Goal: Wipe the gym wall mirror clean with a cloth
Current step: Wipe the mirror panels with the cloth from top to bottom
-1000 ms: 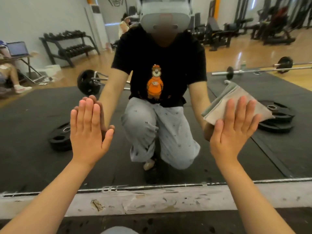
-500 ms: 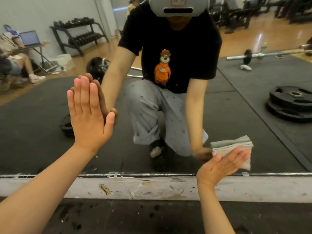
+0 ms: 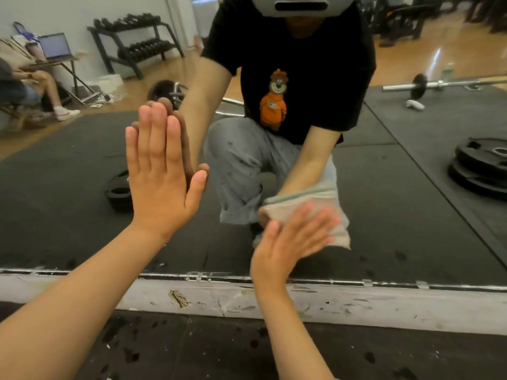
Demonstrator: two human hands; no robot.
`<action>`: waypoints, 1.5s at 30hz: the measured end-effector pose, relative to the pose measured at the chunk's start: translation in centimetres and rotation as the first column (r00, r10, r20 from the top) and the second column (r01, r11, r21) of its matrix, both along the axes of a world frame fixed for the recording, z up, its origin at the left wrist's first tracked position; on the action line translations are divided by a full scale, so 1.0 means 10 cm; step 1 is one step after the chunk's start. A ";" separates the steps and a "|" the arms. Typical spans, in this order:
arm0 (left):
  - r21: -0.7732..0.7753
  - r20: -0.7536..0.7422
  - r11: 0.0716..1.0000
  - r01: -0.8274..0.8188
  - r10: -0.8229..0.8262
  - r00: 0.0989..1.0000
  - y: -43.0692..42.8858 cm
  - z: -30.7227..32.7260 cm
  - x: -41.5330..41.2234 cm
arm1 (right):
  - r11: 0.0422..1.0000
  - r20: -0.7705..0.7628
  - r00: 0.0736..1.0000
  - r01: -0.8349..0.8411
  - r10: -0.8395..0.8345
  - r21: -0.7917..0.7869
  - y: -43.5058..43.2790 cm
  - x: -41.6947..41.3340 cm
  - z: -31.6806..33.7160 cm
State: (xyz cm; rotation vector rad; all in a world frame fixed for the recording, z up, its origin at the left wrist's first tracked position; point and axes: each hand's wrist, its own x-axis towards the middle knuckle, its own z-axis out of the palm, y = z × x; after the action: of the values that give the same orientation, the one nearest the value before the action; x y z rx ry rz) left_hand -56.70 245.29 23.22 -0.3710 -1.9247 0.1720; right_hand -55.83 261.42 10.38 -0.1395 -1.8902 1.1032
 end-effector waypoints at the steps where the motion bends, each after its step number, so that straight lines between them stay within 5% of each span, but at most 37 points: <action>1: -0.001 0.004 1.000 0.002 -0.002 1.000 0.00 0.00 0.00 | 0.985 -0.037 0.999 -0.022 0.028 0.171 -0.01 0.03 -0.05; 5: 0.000 0.003 1.000 0.009 -0.009 1.000 -0.02 -0.01 -0.01 | 0.771 -0.101 0.992 0.007 0.075 0.637 0.56 -0.05 -0.55; 14: 0.053 -0.041 0.998 0.041 -0.038 0.998 0.04 -0.04 -0.05 | 0.505 0.143 0.987 -0.157 0.066 0.849 1.83 0.17 -1.43; 20: 0.056 -0.028 0.998 0.017 -0.015 0.999 0.04 -0.03 -0.03 | 0.273 -0.086 0.959 0.009 0.270 0.962 1.05 -0.08 -0.62; 27: 0.041 0.049 0.999 0.000 -0.002 0.999 0.01 0.00 0.03 | 0.404 -0.242 0.921 0.104 0.307 0.909 0.73 -0.16 0.34; 31: 0.007 0.150 0.999 0.053 -0.053 0.987 -0.02 0.03 0.19 | 0.353 -0.228 0.928 0.116 0.295 0.928 0.73 -0.17 0.11; 35: -0.167 0.146 0.986 0.024 0.001 0.989 -0.38 -0.24 0.34 | 0.016 -0.067 0.946 0.066 0.318 0.998 1.00 -0.09 -0.78; 37: -0.265 0.142 0.964 -0.016 0.055 0.988 -0.61 -0.35 0.32 | -0.074 0.011 0.955 0.012 0.297 0.997 1.15 -0.07 -1.02; 42: -0.277 0.076 0.961 -0.010 0.032 0.997 -0.75 -0.52 0.10 | -0.020 0.081 0.946 -0.078 0.315 0.997 1.07 -0.06 -0.84; 45: -0.302 0.073 0.953 0.003 0.020 0.997 -0.76 -0.52 0.08 | 0.153 -0.056 0.934 0.001 0.353 0.988 0.66 -0.08 -0.40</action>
State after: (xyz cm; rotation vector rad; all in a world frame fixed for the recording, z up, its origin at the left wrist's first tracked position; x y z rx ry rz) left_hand -55.88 237.70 18.03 -0.5794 -1.9769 0.4682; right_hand -56.61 268.05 6.40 1.0036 -2.0015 -0.2367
